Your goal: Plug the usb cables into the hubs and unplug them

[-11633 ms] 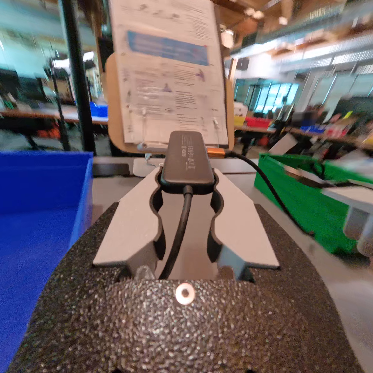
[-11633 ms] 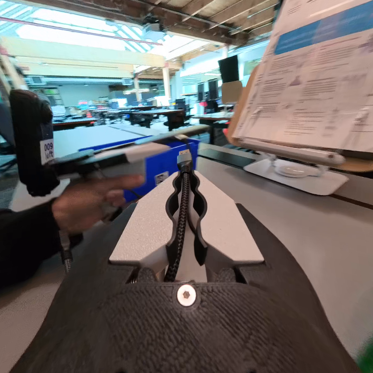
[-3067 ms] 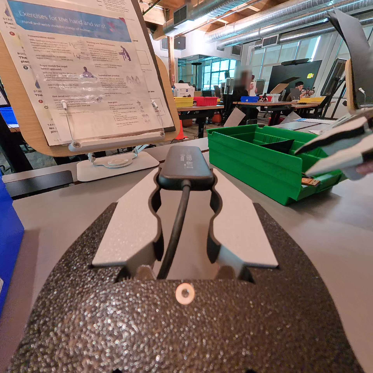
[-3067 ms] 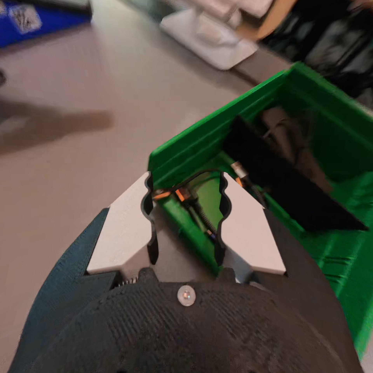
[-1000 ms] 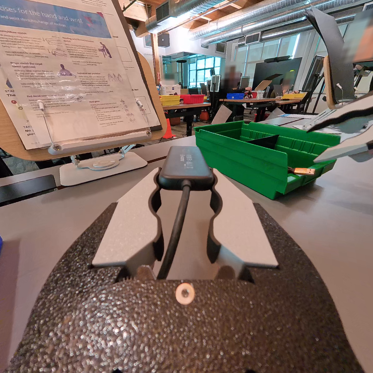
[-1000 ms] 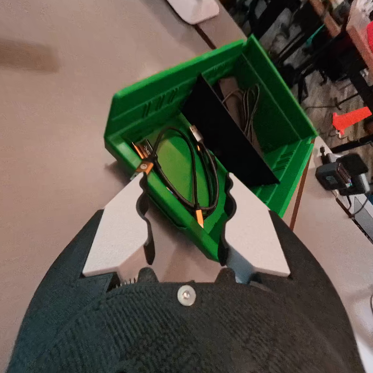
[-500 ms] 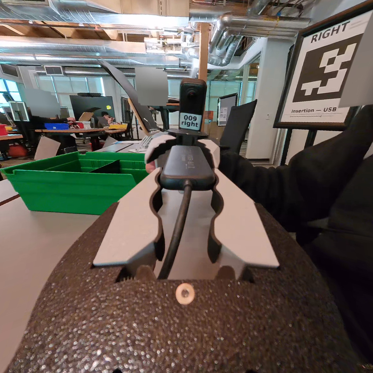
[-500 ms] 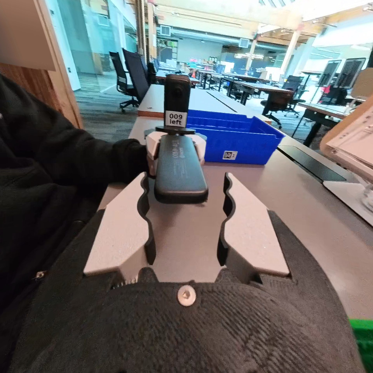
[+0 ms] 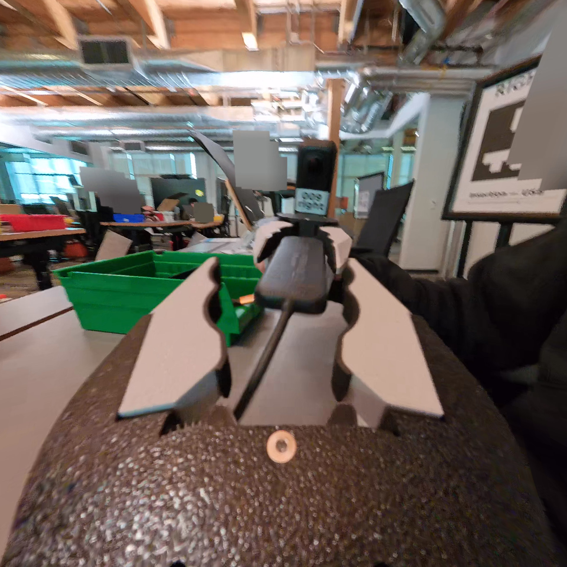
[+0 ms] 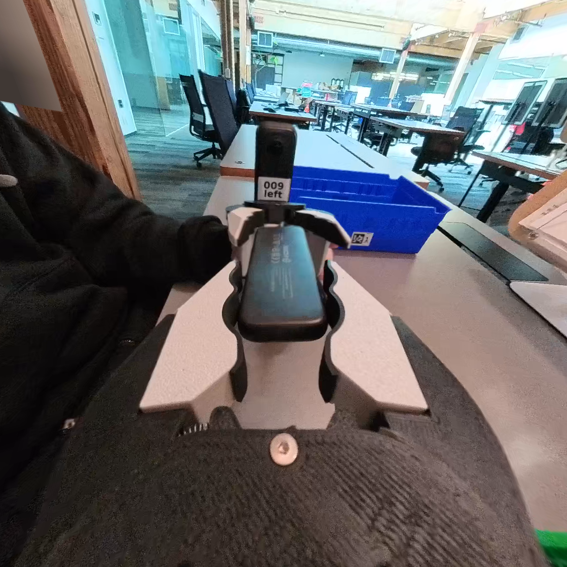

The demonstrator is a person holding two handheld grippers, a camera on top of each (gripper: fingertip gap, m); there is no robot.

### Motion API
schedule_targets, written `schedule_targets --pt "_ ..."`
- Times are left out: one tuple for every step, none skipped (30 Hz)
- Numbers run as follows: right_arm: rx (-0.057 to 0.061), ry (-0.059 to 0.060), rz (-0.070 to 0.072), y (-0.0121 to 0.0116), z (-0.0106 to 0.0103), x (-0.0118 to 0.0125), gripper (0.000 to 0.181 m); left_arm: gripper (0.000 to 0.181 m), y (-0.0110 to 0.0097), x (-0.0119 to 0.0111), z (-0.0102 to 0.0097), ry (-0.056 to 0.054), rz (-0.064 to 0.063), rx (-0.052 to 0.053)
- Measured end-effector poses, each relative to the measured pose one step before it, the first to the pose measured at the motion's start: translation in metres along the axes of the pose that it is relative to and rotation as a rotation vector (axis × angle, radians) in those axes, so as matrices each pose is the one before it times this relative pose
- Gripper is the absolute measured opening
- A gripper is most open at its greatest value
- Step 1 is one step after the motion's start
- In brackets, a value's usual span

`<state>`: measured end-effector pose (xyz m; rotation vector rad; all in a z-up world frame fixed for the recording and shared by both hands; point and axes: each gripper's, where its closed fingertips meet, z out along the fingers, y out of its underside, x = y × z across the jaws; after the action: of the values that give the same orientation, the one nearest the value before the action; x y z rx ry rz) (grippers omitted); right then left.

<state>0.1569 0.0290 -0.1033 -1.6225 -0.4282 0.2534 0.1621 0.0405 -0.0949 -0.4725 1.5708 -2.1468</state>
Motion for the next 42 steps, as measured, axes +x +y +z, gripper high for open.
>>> schedule_targets --pt "-0.004 0.0497 -0.0145 -0.00208 -0.00417 0.00653 0.052 0.093 -0.00703 -0.00454 -0.00281 -0.0295 -0.011 0.0361" --pt "-0.0187 0.0383 -0.01 -0.00033 -0.00424 0.00558 0.052 0.099 -0.00761 -0.00333 -0.00348 -0.0169 -0.0107 0.0403" --pt "-0.0106 0.0379 -0.0109 -0.0014 -0.00538 0.00591 0.052 0.102 -0.00784 -0.0032 -0.00342 -0.014 -0.0067 0.0419" --pt "0.0102 0.0682 -0.0142 -0.00481 -0.00589 0.00985 0.052 0.103 -0.00714 -0.00352 -0.00301 -0.018 -0.0027 0.038" --pt "0.002 0.0465 -0.0102 -0.00547 -0.0062 0.00672 0.052 0.105 -0.00588 -0.00433 -0.00249 -0.0273 0.0054 0.0306" --pt "-0.0073 0.0376 -0.0105 -0.00686 -0.00642 0.00413 0.053 0.105 -0.00412 -0.00566 -0.00216 -0.0373 0.0166 0.0212" --pt "-0.0093 0.0567 -0.0216 -0.00575 -0.00631 0.00686 0.053 0.105 -0.00164 -0.00526 -0.00162 -0.034 0.0198 0.0066" --pt "-0.0222 0.0405 -0.0318 -0.00319 -0.00399 0.0052 0.053 0.104 0.00017 -0.00492 -0.00097 -0.0308 0.0132 -0.0025" --pt "-0.0249 0.0181 -0.0255 -0.00295 -0.00336 0.00243 0.053 0.103 0.00128 -0.00445 -0.00066 -0.0271 0.0058 -0.0054" --pt "-0.0091 0.0308 -0.0194 -0.00512 -0.00202 0.00529 0.053 0.102 0.00193 -0.0033 -0.00007 -0.0195 0.0014 -0.0068" --pt "-0.0181 0.0182 -0.0073 -0.00441 -0.00059 0.00552 0.053 0.1 0.00175 -0.00305 -0.00003 -0.0182 -0.0003 -0.0064" --pt "-0.0295 -0.0083 -0.005 -0.005 0.00013 0.00318 0.053 0.099 0.00122 -0.00244 0.00002 -0.0146 -0.0004 -0.0052" --pt "-0.0138 0.0143 -0.0136 -0.00806 0.00032 0.00676 0.052 0.097 0.0008 -0.00165 -0.00007 -0.0095 -0.0015 -0.0044" --pt "-0.0247 0.0191 -0.0103 -0.00757 0.00056 0.00856 0.053 0.096 0.00008 -0.00164 -0.00032 -0.009 -0.003 -0.0012" --pt "-0.0374 0.0047 -0.0196 -0.00694 0.00036 0.00741 0.053 0.096 -0.00054 -0.00175 -0.00049 -0.0097 -0.0013 0.0026" --pt "-0.0128 0.0266 -0.0296 -0.01087 -0.0006 0.01134 0.053 0.095 -0.00097 -0.0011 -0.00067 -0.0051 -0.0013 0.0052" --pt "-0.0055 0.0308 -0.0184 -0.01114 -0.00112 0.0137 0.053 0.093 -0.00097 -0.00124 -0.00057 -0.0056 -0.0034 0.0059" --pt "-0.0134 0.0053 -0.0161 -0.00871 -0.00135 0.01148 0.053 0.092 -0.00066 -0.00201 -0.00055 -0.0097 -0.0047 0.0045" --pt "0.0056 0.0166 -0.0147 -0.0093 -0.00163 0.01344 0.053 0.091 -0.00027 -0.00139 -0.0004 -0.005 -0.0058 0.0025" --pt "0.0132 0.0389 -0.0025 -0.00922 -0.00222 0.01791 0.053 0.09 -0.00015 -0.00031 -0.00022 0.0019 -0.0081 0.0016" --pt "-0.008 0.0301 0.004 -0.0041 -0.0012 0.0168 0.053 0.089 0.00002 -0.00037 -0.00017 0.0001 -0.0089 0.0015" --pt "-0.0237 0.0195 0.0033 0.00051 -0.00041 0.01477 0.053 0.089 0.00028 -0.00069 0.00008 -0.0026 -0.0061 0.0004" --pt "-0.0236 0.0384 0.0114 0.0035 0.00079 0.01712 0.053 0.088 0.00085 0.00003 0.00033 0.0012 -0.0044 -0.0037" --pt "-0.0366 0.0433 0.035 0.00845 0.00302 0.01799 0.053 0.088 0.00105 0.00069 0.00045 0.0051 -0.0041 -0.0063" --pt "-0.0599 0.0157 0.043 0.01415 0.00546 0.01337 0.053 0.088 0.00098 0.00064 0.00054 0.0032 -0.0023 -0.0053" --pt "-0.0427 0.0227 0.0382 0.0141 0.00683 0.01323 0.053 0.088 0.00083 0.00063 0.00043 0.0022 0.0013 -0.0036" --pt "-0.0447 0.03 0.0609 0.01547 0.00742 0.01193 0.053 0.087 0.00089 0.00037 0.00039 0.0009 0.0023 -0.0041" --pt "-0.0567 0.0106 0.0531 0.0173 0.00826 0.0086 0.053 0.087 0.00123 0.00033 0.0004 0.0013 0.0 -0.0064" --pt "-0.0548 0.0237 0.0498 0.01696 0.00826 0.00912 0.052 0.087 0.00131 0.00016 0.0004 0.0018 -0.0046 -0.0076" --pt "-0.0622 0.033 0.0506 0.01667 0.00772 0.00967 0.052 0.087 0.00121 -0.0003 0.00032 0.0006 -0.0071 -0.0059" --pt "-0.0555 0.0126 0.0218 0.0148 0.00731 0.0057 0.052 0.087 0.00103 -0.00006 0.00033 0.0025 -0.0081 -0.0043" --pt "-0.0542 -0.0017 0.0201 0.01344 0.00698 0.00306 0.052 0.087 0.00107 -0.00022 0.00031 0.0012 -0.0086 -0.0047" --pt "-0.0498 -0.0165 0.0298 0.01126 0.00763 0.0012 0.052 0.086 0.00128 -0.0012 0.0002 -0.0053 -0.0061 -0.0054" --pt "-0.026 -0.0337 0.0363 0.00645 0.00785 -0.00077 0.052 0.086 0.00142 -0.0009 0.00043 -0.0038 -0.0026 -0.0065" --pt "-0.02 -0.0378 0.0431 0.00528 0.00774 -0.0009 0.053 0.086 0.00126 -0.00003 0.00033 0.0011 -0.0028 -0.0064" --pt "-0.0351 -0.0387 0.0427 0.00598 0.0081 -0.00056 0.052 0.086 0.00108 0.00038 0.00049 0.0025 -0.0027 -0.0053" --pt "-0.0392 -0.0366 0.0392 0.00624 0.00877 0.00003 0.053 0.086 0.00147 -0.00021 0.00038 -0.0012 -0.0013 -0.0065" --pt "-0.0385 -0.0302 0.0367 0.00588 0.00918 0.00084 0.053 0.086 0.00159 -0.00063 0.00046 -0.003 0.0 -0.0091" --pt "-0.0271 -0.0047 0.0248 0.00491 0.00947 0.00406 0.053 0.086 0.00099 0.00008 0.00036 0.0011 0.0012 -0.0062" --pt "-0.0151 0.0328 0.0168 0.00339 0.0105 0.00982 0.053 0.086 0.00046 0.00041 0.00016 0.0018 0.0009 -0.002" --pt "-0.0134 0.052 0.0078 0.00387 0.01043 0.01068 0.053 0.086 0.00012 0.00047 0.00008 0.0024 0.0004 -0.0009" --pt "-0.0122 0.0547 -0.0033 0.00453 0.01041 0.00929 0.053 0.086 0.00022 -0.00001 -0.00003 0.0005 0.0002 -0.0014"
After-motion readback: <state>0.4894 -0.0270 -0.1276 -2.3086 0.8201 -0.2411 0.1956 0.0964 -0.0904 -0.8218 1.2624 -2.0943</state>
